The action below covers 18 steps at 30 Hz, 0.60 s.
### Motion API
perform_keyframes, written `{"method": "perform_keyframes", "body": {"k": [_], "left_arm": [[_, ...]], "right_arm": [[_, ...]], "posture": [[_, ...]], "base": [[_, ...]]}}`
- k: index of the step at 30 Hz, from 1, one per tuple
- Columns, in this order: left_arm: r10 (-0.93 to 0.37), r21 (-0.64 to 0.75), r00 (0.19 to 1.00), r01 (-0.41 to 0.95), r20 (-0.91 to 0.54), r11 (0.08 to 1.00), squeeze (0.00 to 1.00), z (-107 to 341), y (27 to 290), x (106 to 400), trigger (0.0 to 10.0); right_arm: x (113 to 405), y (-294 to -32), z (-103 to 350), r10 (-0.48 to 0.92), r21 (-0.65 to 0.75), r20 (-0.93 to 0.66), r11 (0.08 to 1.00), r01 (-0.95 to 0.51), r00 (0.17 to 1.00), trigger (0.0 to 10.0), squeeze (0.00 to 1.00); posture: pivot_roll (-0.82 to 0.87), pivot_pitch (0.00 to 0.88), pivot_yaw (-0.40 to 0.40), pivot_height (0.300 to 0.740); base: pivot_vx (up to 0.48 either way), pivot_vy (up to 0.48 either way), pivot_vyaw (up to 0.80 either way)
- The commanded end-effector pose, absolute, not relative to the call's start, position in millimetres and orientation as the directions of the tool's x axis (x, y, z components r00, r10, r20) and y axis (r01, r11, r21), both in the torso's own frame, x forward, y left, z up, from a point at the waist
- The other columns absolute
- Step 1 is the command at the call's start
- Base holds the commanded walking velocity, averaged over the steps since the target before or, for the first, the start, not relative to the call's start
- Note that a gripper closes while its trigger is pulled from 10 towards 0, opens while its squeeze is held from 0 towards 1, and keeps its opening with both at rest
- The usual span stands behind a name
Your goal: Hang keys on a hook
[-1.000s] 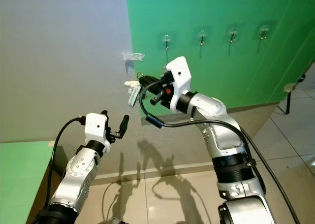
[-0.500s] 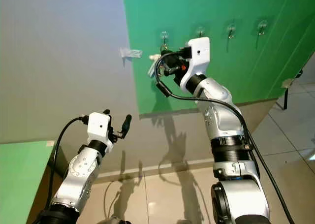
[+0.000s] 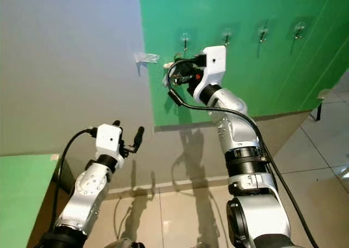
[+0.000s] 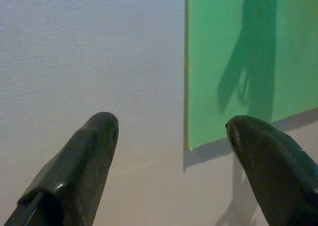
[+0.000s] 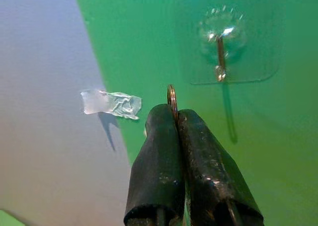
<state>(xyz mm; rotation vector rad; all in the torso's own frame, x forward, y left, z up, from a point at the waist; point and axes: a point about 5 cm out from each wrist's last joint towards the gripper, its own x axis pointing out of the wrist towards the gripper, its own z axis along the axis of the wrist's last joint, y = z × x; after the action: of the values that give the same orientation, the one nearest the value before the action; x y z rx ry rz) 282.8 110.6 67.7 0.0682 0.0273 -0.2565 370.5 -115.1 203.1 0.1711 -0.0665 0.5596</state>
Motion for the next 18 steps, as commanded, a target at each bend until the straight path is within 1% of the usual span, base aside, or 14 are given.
{"method": "perform_keyframes", "body": {"k": [1,8,11,18], "left_arm": [[-0.266,0.053,0.964,0.267,-0.025,0.962,0.00,70.1,104.8,281.1,10.0],[-0.271,0.039,0.962,0.272,-0.031,0.961,0.00,68.6,102.9,280.1,10.0],[-0.265,0.042,0.964,0.266,-0.039,0.963,0.00,67.4,103.9,281.0,10.0],[-0.261,0.039,0.964,0.263,-0.055,0.964,0.00,65.7,104.9,282.8,10.0]], "right_arm": [[373.3,-117.7,213.2,0.510,0.122,0.145,0.841,-0.527,0.848,0.0,0.00],[373.2,-115.0,217.3,0.527,0.106,0.155,0.832,-0.544,0.836,0.0,0.00],[374.1,-115.3,218.9,0.527,0.100,0.158,0.833,-0.544,0.835,0.0,0.00],[375.1,-110.3,224.5,0.560,0.089,0.167,0.811,-0.578,0.812,0.0,0.00]], "posture": [[-0.17,0.000,0.049,0.740],[-0.18,0.000,0.053,0.740],[-0.18,0.000,0.053,0.740],[-0.18,0.000,0.055,0.740]], "base": [[0.000,-0.454,0.00],[0.000,-0.449,0.00],[0.255,-0.244,0.00],[0.000,0.000,0.00]]}}
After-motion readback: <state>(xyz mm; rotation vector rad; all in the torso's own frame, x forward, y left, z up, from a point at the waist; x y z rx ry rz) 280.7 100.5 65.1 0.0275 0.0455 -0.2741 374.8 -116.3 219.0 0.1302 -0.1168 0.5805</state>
